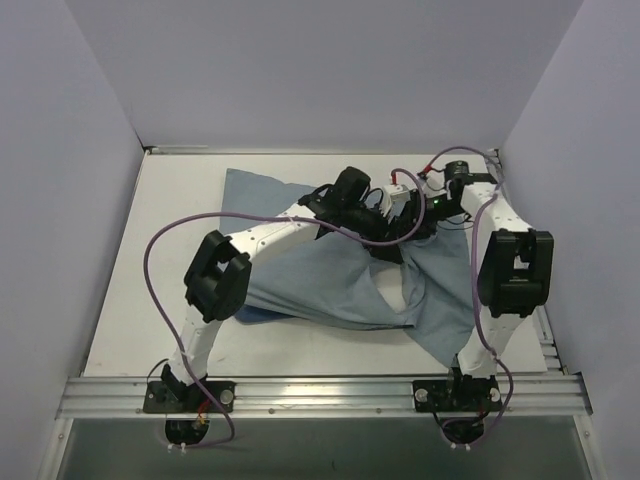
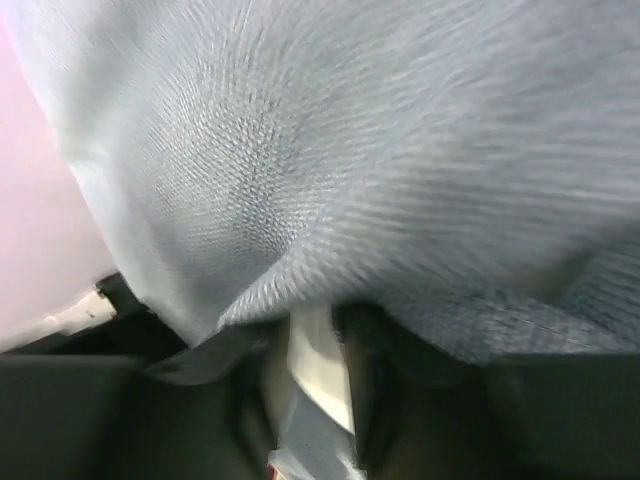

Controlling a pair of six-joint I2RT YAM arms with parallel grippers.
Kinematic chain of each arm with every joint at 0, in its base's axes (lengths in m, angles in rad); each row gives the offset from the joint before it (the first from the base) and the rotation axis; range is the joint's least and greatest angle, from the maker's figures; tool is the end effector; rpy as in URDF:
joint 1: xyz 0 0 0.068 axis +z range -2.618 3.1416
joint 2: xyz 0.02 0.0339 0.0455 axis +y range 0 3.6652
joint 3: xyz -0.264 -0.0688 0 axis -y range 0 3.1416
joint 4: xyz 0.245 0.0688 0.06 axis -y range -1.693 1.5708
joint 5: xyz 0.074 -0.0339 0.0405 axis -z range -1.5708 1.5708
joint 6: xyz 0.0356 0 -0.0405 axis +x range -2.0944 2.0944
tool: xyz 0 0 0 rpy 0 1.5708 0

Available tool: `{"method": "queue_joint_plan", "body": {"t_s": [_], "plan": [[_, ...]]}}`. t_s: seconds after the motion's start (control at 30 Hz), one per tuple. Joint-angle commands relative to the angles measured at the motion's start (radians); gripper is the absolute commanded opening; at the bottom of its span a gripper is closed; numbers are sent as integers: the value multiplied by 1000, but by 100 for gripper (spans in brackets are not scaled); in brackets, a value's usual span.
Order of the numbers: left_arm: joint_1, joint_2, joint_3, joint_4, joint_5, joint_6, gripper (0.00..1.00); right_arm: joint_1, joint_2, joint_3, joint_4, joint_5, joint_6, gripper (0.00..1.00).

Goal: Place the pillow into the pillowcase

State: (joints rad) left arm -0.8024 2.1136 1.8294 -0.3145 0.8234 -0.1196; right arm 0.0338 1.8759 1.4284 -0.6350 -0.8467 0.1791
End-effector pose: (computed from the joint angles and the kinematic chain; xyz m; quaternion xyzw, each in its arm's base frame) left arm 0.3214 -0.3701 0.2731 0.4474 0.7010 -0.5073 0.2260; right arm 0.3908 0.0399 0.2272 -0.0348 0.8896 0.4198 0.1768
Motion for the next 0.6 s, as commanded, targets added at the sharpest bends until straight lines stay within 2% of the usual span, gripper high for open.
{"method": "queue_joint_plan", "body": {"t_s": [0.0, 0.1, 0.2, 0.23, 0.33, 0.47, 0.57], "plan": [[72, 5, -18, 55, 20, -69, 67, -116, -33, 0, -57, -34, -18, 31], [150, -131, -99, 28, -32, -25, 71, -169, -76, -6, -147, -29, -111, 33], [216, -303, -203, -34, -127, 64, 76, -147, -142, -37, -210, -69, -153, 41], [233, -341, -229, -46, -148, 81, 78, -132, -162, -48, -224, -72, -153, 47], [302, -457, -315, -107, -285, 113, 80, -8, -215, -85, -274, -68, -171, 58], [408, -555, -409, -175, -389, 143, 81, 162, -206, -129, -336, 45, -227, 59], [503, -621, -493, -219, -420, 139, 81, 189, -167, -161, -379, 125, -259, 63]]}}
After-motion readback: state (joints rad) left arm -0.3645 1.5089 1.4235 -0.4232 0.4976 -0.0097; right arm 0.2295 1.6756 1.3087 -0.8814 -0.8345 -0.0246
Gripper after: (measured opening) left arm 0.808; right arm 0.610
